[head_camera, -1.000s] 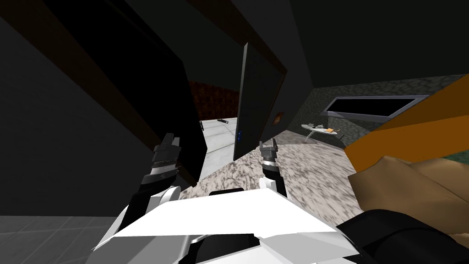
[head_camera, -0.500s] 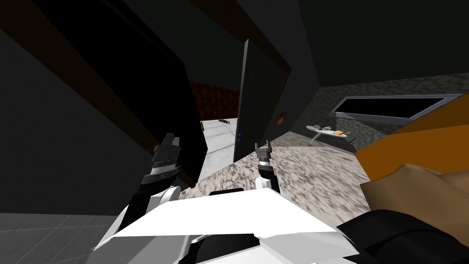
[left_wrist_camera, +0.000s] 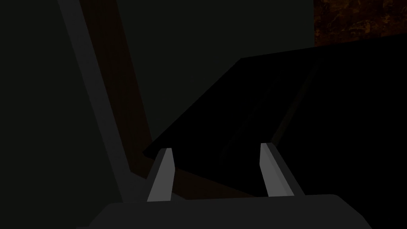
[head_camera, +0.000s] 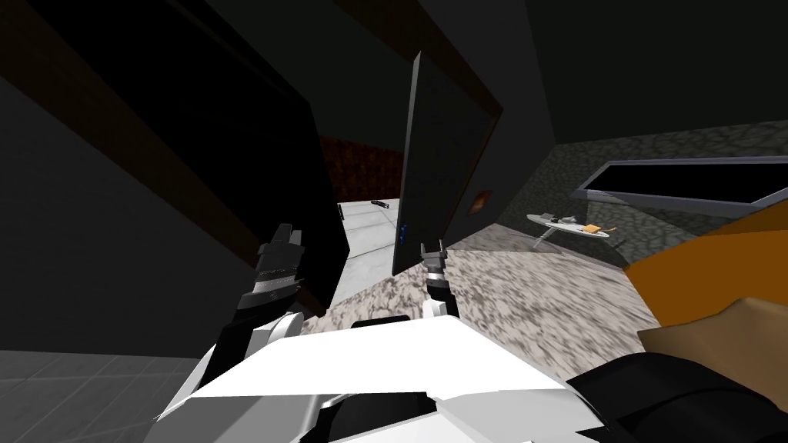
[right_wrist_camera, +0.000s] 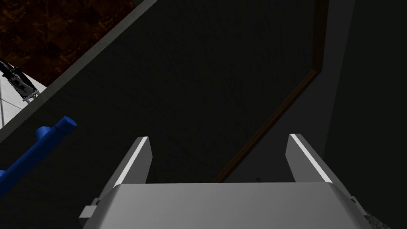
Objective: Push the door open
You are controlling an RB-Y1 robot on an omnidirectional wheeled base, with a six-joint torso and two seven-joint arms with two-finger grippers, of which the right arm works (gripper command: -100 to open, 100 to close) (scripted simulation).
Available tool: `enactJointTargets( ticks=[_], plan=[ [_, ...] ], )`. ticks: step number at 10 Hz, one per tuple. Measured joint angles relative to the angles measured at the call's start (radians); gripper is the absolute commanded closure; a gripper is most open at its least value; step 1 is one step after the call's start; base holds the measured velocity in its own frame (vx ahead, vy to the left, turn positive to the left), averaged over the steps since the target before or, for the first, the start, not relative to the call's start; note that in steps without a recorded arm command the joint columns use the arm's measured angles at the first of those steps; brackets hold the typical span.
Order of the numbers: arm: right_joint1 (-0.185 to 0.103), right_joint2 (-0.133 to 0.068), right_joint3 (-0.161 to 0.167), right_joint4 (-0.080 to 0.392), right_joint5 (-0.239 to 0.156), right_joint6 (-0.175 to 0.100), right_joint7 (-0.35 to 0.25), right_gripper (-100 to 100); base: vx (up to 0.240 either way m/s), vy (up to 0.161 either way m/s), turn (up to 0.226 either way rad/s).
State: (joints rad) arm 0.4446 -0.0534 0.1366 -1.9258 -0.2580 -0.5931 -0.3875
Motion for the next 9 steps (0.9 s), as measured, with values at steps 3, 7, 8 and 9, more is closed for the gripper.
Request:
enactJointTargets(
  ticks=[3,7,8,9],
  plan=[
    [-0.018,-0.008,0.032,0.073,-0.026,-0.027,-0.041,-100,0.066,-0.080,0.090],
    [-0.051,-0.010,0.084,0.170,-0.068,-0.056,-0.103,-100,0.062,-0.091,0.074],
    [-0.055,-0.010,0.100,0.192,-0.080,-0.063,-0.119,-100,0.076,-0.099,0.121],
    [-0.065,-0.010,0.116,0.216,-0.094,-0.067,-0.138,-100,0.048,-0.077,0.034]
  ],
)
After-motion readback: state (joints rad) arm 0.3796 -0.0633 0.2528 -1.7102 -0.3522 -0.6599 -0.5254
